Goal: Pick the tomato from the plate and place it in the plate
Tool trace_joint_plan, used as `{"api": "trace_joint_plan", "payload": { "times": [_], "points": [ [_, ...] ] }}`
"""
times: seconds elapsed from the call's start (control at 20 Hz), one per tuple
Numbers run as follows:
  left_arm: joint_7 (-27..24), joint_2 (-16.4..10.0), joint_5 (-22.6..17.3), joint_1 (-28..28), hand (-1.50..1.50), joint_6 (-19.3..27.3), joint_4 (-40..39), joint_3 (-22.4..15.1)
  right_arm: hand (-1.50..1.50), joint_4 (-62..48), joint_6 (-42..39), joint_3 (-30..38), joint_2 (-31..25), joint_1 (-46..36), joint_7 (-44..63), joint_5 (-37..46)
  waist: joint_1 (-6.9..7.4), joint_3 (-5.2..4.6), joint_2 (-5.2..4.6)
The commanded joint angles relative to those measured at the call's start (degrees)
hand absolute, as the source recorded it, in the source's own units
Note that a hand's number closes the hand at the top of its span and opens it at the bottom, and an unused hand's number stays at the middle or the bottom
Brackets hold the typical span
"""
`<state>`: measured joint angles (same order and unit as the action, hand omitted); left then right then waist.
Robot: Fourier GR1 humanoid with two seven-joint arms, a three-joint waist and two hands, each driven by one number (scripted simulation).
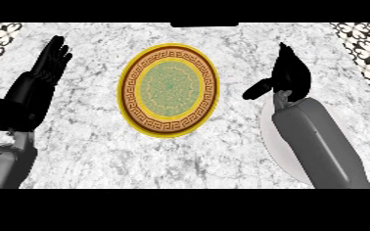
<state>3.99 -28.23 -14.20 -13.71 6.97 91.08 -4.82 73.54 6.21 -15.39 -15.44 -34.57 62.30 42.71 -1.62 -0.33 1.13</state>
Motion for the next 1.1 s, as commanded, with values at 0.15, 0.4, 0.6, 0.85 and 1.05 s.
{"api": "trace_joint_plan", "payload": {
  "times": [0.15,0.4,0.6,0.85,1.05],
  "points": [
    [0.32,0.35,0.66,-0.16,0.0,-0.38,1.17,-0.39,-1.5,3.21,-18.58,2.07,1.73,-4.14,18.24,-5.99,0.79,0.19,-0.46],
    [-1.39,2.09,1.86,0.0,0.0,0.27,-0.65,-0.4,-1.5,7.0,-19.1,2.45,-0.72,-0.27,19.84,-4.42,0.54,0.22,-0.69],
    [0.03,2.63,1.97,-2.03,0.0,0.24,-1.37,-0.65,-1.5,4.06,-20.39,2.74,-1.5,2.56,19.15,-3.08,0.27,0.23,-0.75],
    [-0.64,1.22,1.18,-3.43,0.0,-1.46,-3.08,1.77,-1.5,5.36,-23.7,4.9,-1.31,3.43,21.06,-4.08,0.4,0.2,-0.88],
    [-0.56,2.44,2.85,-2.42,0.0,-0.51,-1.06,0.47,-1.5,4.12,-22.54,6.86,-1.37,6.27,19.18,-3.51,0.91,0.27,-0.94]
  ]
}}
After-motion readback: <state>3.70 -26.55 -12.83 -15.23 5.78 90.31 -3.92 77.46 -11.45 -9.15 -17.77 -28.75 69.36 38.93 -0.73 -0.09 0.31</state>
